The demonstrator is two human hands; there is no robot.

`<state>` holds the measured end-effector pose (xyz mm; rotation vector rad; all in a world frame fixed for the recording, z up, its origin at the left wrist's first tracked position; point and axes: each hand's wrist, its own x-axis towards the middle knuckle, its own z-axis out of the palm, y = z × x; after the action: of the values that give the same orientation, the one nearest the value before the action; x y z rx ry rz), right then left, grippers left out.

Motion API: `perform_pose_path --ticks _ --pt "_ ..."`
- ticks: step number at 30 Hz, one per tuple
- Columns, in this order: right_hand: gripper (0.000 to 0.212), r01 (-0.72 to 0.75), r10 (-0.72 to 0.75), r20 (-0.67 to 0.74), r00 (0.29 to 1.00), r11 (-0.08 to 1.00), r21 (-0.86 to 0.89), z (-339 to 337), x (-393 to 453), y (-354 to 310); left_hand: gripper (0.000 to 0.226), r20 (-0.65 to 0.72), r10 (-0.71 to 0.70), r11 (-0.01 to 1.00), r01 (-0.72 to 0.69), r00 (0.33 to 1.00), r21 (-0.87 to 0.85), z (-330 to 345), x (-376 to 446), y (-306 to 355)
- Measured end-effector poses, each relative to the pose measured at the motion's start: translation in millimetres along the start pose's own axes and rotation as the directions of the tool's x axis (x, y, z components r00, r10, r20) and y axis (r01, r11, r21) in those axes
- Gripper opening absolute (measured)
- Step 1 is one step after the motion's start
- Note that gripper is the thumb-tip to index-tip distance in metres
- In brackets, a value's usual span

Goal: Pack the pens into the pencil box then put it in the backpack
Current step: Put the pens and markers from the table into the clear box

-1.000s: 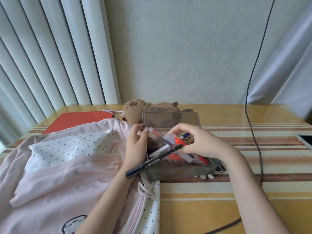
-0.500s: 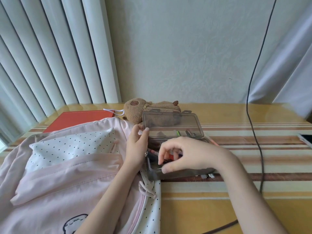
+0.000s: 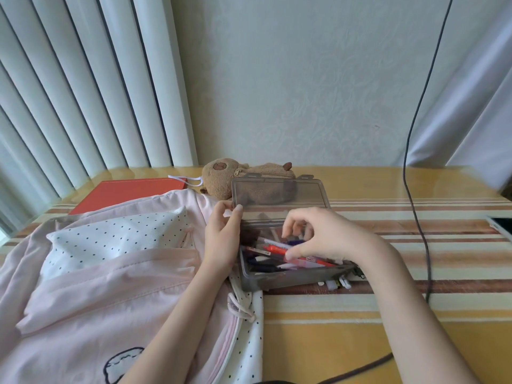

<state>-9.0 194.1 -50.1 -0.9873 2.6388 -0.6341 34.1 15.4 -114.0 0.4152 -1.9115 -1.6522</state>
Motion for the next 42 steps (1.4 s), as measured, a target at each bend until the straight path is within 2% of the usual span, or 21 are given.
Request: perform_pose_path --ticks 1,3,5,6,8,10,11,12,13,15,17,20,22,24,28,31,33,36,38,40,42 --pt "0.026 -0.01 0.01 -0.012 1.0 1.0 -0.02 1.0 1.1 2.1 0.012 -0.018 0.005 1.0 -0.005 1.0 -0.01 -0.2 0.0 0.0" --pt "0.024 0.013 -0.011 0.08 0.997 1.0 -0.018 8.5 5.6 4.3 0.011 -0.073 0.009 1.0 -0.01 0.997 -0.017 -2.0 0.5 1.1" --pt "0.018 0.066 -0.079 0.119 0.99 0.992 0.108 13.5 9.5 5.8 0.013 -0.142 0.015 0.999 -0.022 0.99 -0.045 -5.5 1.6 4.4" --pt "0.014 0.088 -0.1 0.051 0.994 0.976 0.199 11.4 10.3 7.5 0.013 -0.187 0.021 0.997 -0.035 0.982 -0.071 -8.1 3.1 6.3" --pt "0.013 0.118 -0.043 -0.202 0.978 0.918 0.377 1.0 9.9 15.4 0.013 -0.278 0.031 0.991 -0.066 0.96 -0.116 -13.2 5.1 11.5" --pt "0.015 0.147 0.116 -0.435 0.893 0.839 0.525 -8.6 6.7 27.3 0.016 -0.334 0.063 0.985 -0.113 0.94 -0.133 -16.8 4.7 15.9" --pt "0.015 0.137 0.191 -0.512 0.837 0.834 0.535 -9.5 6.5 37.4 0.017 -0.353 0.068 0.982 -0.124 0.933 -0.14 -18.5 4.5 16.5" --pt "0.02 0.059 0.263 -0.545 0.796 0.863 0.502 -7.6 7.5 49.6 0.017 -0.369 0.06 0.981 -0.124 0.928 -0.152 -19.8 4.4 16.6" --pt "0.034 -0.101 0.347 -0.518 0.782 0.891 0.443 -3.0 9.5 63.1 0.016 -0.388 0.044 0.978 -0.119 0.921 -0.171 -21.0 5.1 15.8" --pt "0.074 -0.476 0.53 -0.322 0.784 0.847 0.236 14.0 12.2 88.0 0.017 -0.421 0.009 0.972 -0.106 0.907 -0.208 -23.5 5.9 16.6" --pt "0.089 -0.592 0.594 -0.211 0.776 0.802 0.083 28.4 15.7 96.3 0.013 -0.429 -0.048 0.967 -0.066 0.902 -0.246 -25.4 9.2 14.9" --pt "0.081 -0.531 0.536 -0.177 0.826 0.844 0.075 31.7 23.7 85.6 0.012 -0.429 -0.127 0.953 -0.01 0.894 -0.303 -25.6 8.9 13.4" --pt "0.074 -0.527 0.529 -0.117 0.84 0.848 0.053 30.7 27.5 77.1 0.013 -0.426 -0.119 0.954 -0.015 0.897 -0.299 -23.7 7.7 12.3" --pt "0.068 -0.538 0.551 -0.079 0.831 0.831 0.138 29.4 28.8 74.4 0.011 -0.418 -0.11 0.96 -0.013 0.902 -0.281 -23.0 7.8 10.4" --pt "0.036 -0.521 0.546 -0.05 0.836 0.82 0.236 26.6 29.9 79.9 0.012 -0.412 -0.112 0.96 -0.009 0.904 -0.279 -22.2 4.8 15.2" --pt "0.032 -0.489 0.539 -0.042 0.842 0.792 0.365 22.3 28.0 83.3 0.016 -0.416 -0.089 0.963 -0.028 0.905 -0.266 -21.1 1.6 18.5" --pt "0.023 -0.476 0.531 -0.049 0.846 0.792 0.382 20.6 26.3 82.2 0.014 -0.4 -0.081 0.964 -0.03 0.913 -0.265 -21.1 1.5 17.4" --pt "0.011 -0.441 0.532 -0.11 0.839 0.785 0.434 18.6 25.9 78.1 0.015 -0.396 -0.075 0.967 -0.03 0.915 -0.252 -21.2 2.9 16.2" --pt "0.02 -0.381 0.547 -0.185 0.817 0.751 0.539 14.6 24.1 76.4 0.019 -0.401 -0.035 0.969 -0.066 0.916 -0.236 -19.8 3.2 15.6" --pt "0.019 -0.268 0.546 -0.282 0.788 0.719 0.642 7.7 19.9 71.9 0.015 -0.376 0.016 0.974 -0.099 0.927 -0.202 -18.3 2.9 15.4" --pt "0.009 -0.104 0.509 -0.394 0.765 0.702 0.705 -1.3 15.7 66.0 0.015 -0.321 0.052 0.98 -0.11 0.946 -0.165 -17.1 4.2 13.4"
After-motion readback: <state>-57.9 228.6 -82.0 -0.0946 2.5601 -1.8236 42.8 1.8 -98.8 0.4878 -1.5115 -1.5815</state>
